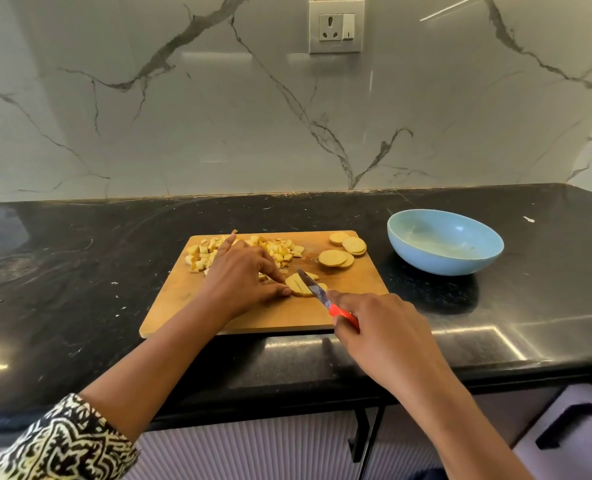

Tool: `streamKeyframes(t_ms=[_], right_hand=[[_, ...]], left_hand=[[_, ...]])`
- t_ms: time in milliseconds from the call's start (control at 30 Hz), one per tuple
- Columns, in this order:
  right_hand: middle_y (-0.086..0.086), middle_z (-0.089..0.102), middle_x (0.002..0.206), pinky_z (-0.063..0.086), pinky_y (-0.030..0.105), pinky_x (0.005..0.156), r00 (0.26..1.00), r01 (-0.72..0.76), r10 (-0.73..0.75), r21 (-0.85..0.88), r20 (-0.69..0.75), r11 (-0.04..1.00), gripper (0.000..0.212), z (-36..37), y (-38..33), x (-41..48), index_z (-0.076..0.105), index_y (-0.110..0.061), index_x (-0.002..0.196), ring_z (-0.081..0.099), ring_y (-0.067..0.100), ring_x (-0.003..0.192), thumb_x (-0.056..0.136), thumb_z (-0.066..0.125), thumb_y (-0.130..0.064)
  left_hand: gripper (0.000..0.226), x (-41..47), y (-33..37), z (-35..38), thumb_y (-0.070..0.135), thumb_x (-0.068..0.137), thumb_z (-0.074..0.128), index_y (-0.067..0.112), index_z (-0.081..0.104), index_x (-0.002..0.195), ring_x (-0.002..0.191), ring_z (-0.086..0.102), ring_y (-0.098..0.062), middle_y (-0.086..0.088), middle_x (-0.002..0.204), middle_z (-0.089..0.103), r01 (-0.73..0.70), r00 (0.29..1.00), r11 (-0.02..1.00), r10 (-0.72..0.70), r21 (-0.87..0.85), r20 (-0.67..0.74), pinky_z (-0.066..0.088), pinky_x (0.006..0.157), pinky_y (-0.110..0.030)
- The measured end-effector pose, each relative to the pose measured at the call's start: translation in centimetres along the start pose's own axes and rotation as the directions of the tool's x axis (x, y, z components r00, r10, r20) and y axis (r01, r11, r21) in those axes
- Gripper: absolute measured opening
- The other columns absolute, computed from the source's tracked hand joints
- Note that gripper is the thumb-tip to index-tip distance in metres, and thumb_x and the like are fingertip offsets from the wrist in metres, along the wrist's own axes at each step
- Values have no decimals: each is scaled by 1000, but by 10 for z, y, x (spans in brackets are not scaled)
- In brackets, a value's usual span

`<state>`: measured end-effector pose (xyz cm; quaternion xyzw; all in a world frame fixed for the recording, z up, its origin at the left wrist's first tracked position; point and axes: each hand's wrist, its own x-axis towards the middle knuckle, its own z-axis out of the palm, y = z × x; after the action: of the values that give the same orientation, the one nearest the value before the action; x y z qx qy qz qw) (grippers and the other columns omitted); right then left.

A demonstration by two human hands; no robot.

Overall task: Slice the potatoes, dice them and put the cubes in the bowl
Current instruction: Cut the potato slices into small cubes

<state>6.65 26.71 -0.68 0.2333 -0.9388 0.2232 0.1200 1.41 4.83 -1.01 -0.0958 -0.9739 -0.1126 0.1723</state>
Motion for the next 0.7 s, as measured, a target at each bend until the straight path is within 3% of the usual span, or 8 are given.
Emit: streamKeyframes(t_ms=[67, 233, 367, 567, 700], right_hand=[[-17, 51, 75, 40, 18, 54, 1000, 12, -12, 6, 2, 1000, 42, 4, -3, 1, 43, -43, 139, 52, 5, 67, 97, 47, -36], [-16, 52, 80, 34, 17, 53, 999, 41, -41, -40, 6, 998, 43, 11, -8, 3, 42, -41, 140, 51, 5, 72, 98, 45, -34], [-6, 62, 94, 35, 22, 54, 998, 58, -54, -156, 31, 986, 43, 14, -12, 9, 40, -35, 142, 52, 12, 77, 100, 42, -28], [-4, 47, 85, 27, 22, 48, 989, 87, -57, -232, 136, 969, 36, 19, -22, 24, 48, -25, 135, 44, 14, 73, 100, 43, -23], [-4, 53, 85, 34, 25, 55, 992, 92, -68, -235, 110, 968, 38, 19, -17, 10, 46, -26, 137, 49, 14, 74, 100, 41, -22]], left_hand=[[32, 0, 0, 1, 56, 78, 64, 34, 72, 99, 114, 46, -8, 13, 115, 61, 1, 1000, 1000, -1, 21, -7, 10, 116, -37], [33, -1, 0, 3, 57, 77, 63, 34, 72, 99, 114, 46, -9, 14, 114, 61, 6, 1000, 1000, -6, 13, -23, 15, 115, -37], [29, -1, 0, 5, 54, 78, 66, 33, 73, 96, 111, 47, -8, 14, 110, 62, 6, 999, 1000, -7, -18, -44, 17, 112, -35], [28, -2, 2, 4, 55, 76, 67, 32, 73, 92, 107, 48, -9, 13, 107, 63, 26, 998, 999, -27, -27, -49, 22, 108, -34], [31, -2, 4, 4, 57, 79, 63, 34, 72, 97, 111, 46, -9, 14, 113, 62, 23, 999, 998, -20, 62, -45, 20, 112, -37]])
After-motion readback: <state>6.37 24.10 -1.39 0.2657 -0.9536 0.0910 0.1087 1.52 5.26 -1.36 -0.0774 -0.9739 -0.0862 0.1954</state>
